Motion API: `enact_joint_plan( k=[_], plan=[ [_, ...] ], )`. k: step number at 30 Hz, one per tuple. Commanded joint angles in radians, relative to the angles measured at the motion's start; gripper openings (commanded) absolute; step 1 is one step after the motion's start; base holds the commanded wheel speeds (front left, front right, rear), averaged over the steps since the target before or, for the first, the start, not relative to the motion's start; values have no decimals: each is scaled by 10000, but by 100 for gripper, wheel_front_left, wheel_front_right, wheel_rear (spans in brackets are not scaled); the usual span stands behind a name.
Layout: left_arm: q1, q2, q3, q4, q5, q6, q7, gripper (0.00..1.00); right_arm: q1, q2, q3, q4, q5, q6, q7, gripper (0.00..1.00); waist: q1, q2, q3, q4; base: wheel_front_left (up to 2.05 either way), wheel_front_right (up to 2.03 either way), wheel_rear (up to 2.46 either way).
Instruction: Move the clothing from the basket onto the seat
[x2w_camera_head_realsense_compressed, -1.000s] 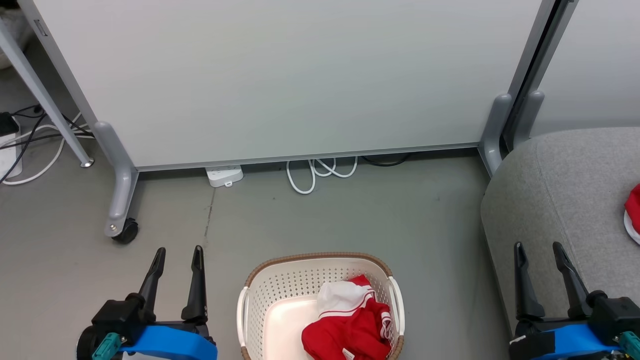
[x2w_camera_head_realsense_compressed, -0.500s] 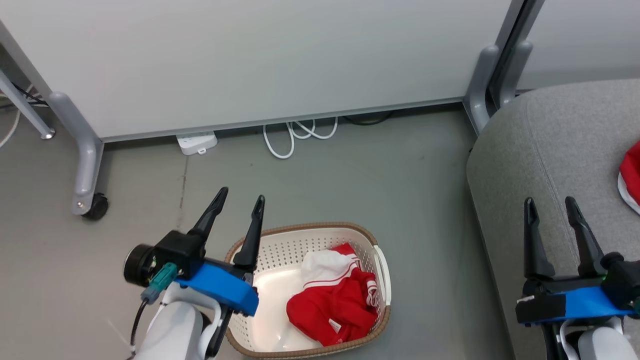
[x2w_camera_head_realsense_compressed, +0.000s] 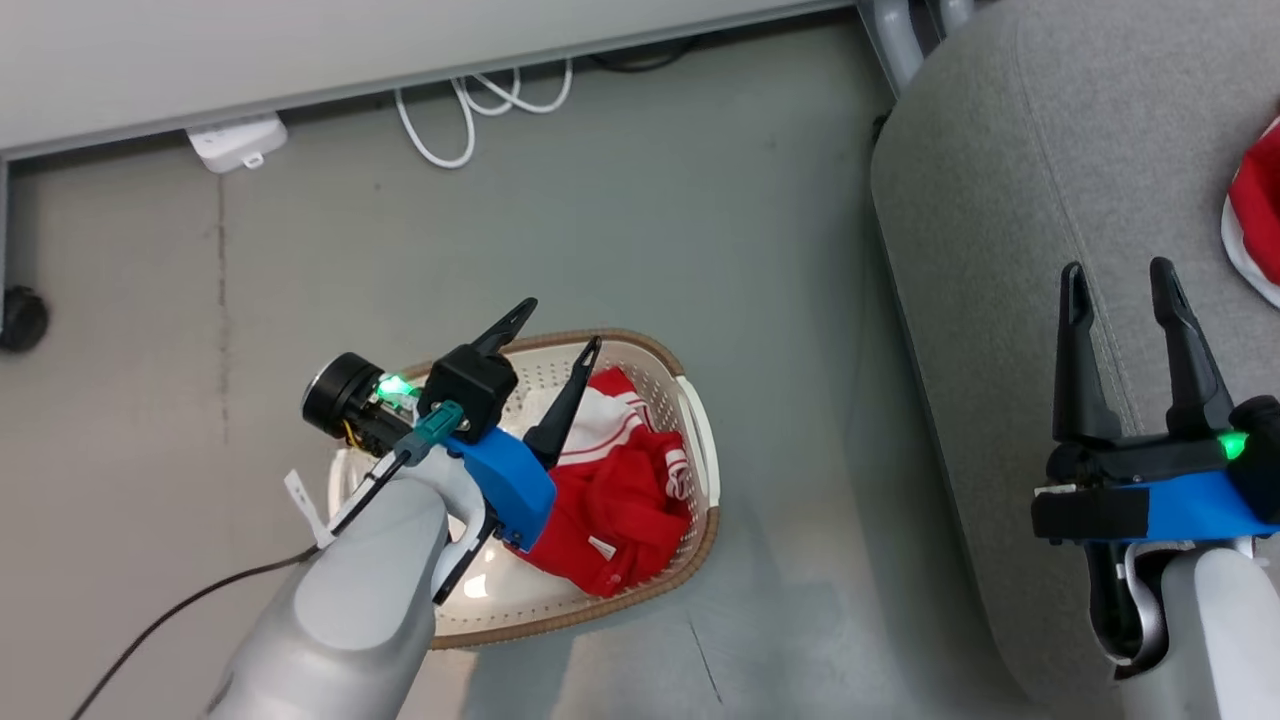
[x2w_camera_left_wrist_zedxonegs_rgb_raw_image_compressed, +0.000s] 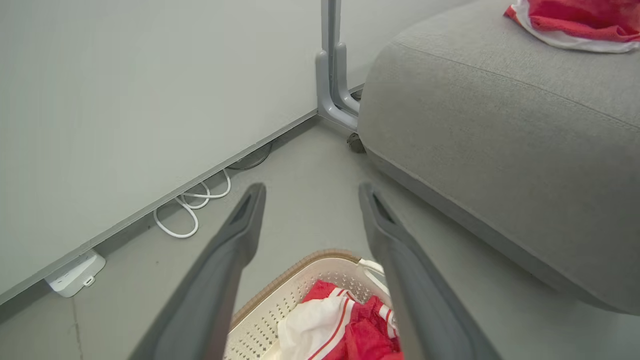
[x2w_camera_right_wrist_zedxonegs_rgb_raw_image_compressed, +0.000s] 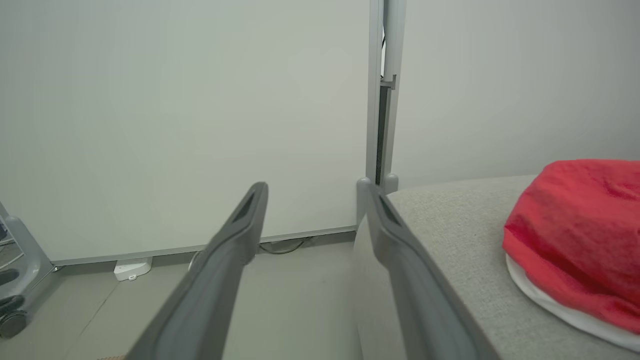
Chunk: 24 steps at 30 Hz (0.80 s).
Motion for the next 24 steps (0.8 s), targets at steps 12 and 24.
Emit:
enact_joint_plan(
  k=[12,24],
  plan=[
    [-2166,431,-3102,2613,-882,-18,49,100,-1205,75,75,-392,168,-3,-3,100,-2,0,2610,-1094,0,0,0],
    [-3382,991,-5498,4316,-1512,-19,602,100,-2102,159,149,-736,244,-3,-4,100,-2,0,4372,-1413,0,0,0]
  ],
)
